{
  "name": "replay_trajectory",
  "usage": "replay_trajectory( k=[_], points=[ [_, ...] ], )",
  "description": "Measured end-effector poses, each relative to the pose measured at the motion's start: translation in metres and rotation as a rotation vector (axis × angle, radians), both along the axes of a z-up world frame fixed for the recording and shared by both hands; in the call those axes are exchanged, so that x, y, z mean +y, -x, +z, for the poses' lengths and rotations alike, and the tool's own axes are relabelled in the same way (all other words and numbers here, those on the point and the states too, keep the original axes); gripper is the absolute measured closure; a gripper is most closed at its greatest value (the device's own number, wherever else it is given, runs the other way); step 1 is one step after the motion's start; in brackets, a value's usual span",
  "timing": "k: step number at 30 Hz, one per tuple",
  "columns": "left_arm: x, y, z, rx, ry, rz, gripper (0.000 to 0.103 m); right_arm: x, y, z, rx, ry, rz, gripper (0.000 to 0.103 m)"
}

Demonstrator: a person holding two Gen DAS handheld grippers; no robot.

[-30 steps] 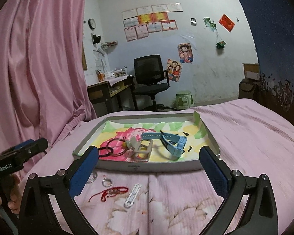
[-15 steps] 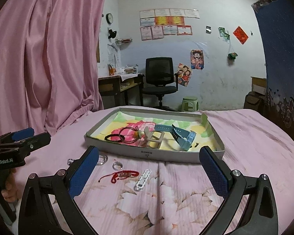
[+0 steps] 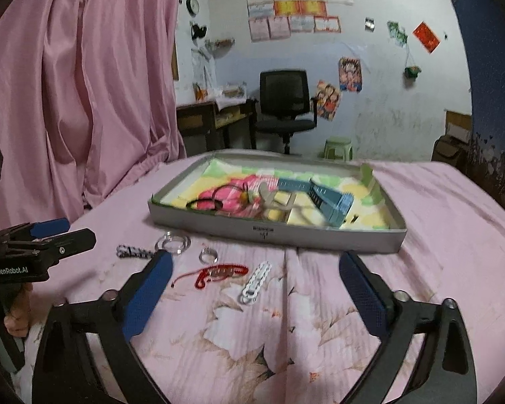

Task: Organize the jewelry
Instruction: 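Withdraw both tools from the tray toward the remaining items, then grasp the braided bracelet with the left tool while the right tool grasps the white clip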

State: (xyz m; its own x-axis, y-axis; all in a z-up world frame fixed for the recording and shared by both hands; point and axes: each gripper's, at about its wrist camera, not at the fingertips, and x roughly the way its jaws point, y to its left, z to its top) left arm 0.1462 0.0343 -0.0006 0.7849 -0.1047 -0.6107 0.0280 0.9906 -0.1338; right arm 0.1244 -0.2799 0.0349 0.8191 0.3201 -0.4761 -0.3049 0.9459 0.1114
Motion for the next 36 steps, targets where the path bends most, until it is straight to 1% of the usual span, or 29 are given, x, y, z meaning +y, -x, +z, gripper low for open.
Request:
replay_trajectory(
  k=[1,2,4,8,12,14,18,20,23,26,27,31,32,34,36],
  points=[
    [0.001,-0.002,-0.002,0.012,0.01,-0.004,0.011,0.0,-0.003,-0.003,0.022,-0.002,0.003,0.023],
    [0.002,-0.004,-0.003,0.024,0.019,-0.008,0.013,0.001,-0.006,-0.006,0.037,-0.005,0.006,0.027],
    [0.002,-0.01,-0.007,0.057,0.037,-0.018,0.02,0.001,-0.011,-0.011,0.07,-0.014,0.009,0.028],
    [0.006,-0.021,-0.015,0.11,0.066,-0.03,0.029,0.003,-0.021,-0.021,0.129,-0.018,0.026,0.038],
    [0.005,-0.032,-0.02,0.143,0.071,-0.055,0.035,0.007,-0.028,-0.029,0.173,-0.021,0.041,0.043],
    [0.003,-0.037,-0.021,0.152,0.069,-0.072,0.038,0.009,-0.032,-0.033,0.197,-0.02,0.05,0.049],
    [0.0,-0.046,-0.024,0.172,0.06,-0.105,0.04,0.014,-0.039,-0.04,0.234,-0.014,0.058,0.056],
    [-0.002,-0.05,-0.024,0.179,0.056,-0.122,0.043,0.015,-0.044,-0.044,0.258,-0.012,0.06,0.06],
    [-0.003,-0.056,-0.026,0.191,0.052,-0.149,0.048,0.017,-0.051,-0.051,0.295,-0.018,0.061,0.064],
    [-0.003,-0.059,-0.028,0.203,0.053,-0.164,0.055,0.017,-0.057,-0.057,0.327,-0.028,0.061,0.067],
    [-0.003,-0.06,-0.028,0.205,0.056,-0.169,0.058,0.018,-0.059,-0.058,0.335,-0.034,0.06,0.067],
    [-0.004,-0.059,-0.03,0.208,0.059,-0.187,0.07,0.018,-0.06,-0.062,0.345,-0.038,0.058,0.069],
    [-0.006,-0.058,-0.03,0.207,0.055,-0.192,0.071,0.019,-0.06,-0.063,0.345,-0.037,0.057,0.07],
    [-0.009,-0.056,-0.031,0.207,0.044,-0.206,0.08,0.02,-0.059,-0.064,0.346,-0.036,0.056,0.074],
    [-0.014,-0.053,-0.033,0.205,0.026,-0.218,0.084,0.021,-0.058,-0.065,0.345,-0.033,0.051,0.078]
  ],
)
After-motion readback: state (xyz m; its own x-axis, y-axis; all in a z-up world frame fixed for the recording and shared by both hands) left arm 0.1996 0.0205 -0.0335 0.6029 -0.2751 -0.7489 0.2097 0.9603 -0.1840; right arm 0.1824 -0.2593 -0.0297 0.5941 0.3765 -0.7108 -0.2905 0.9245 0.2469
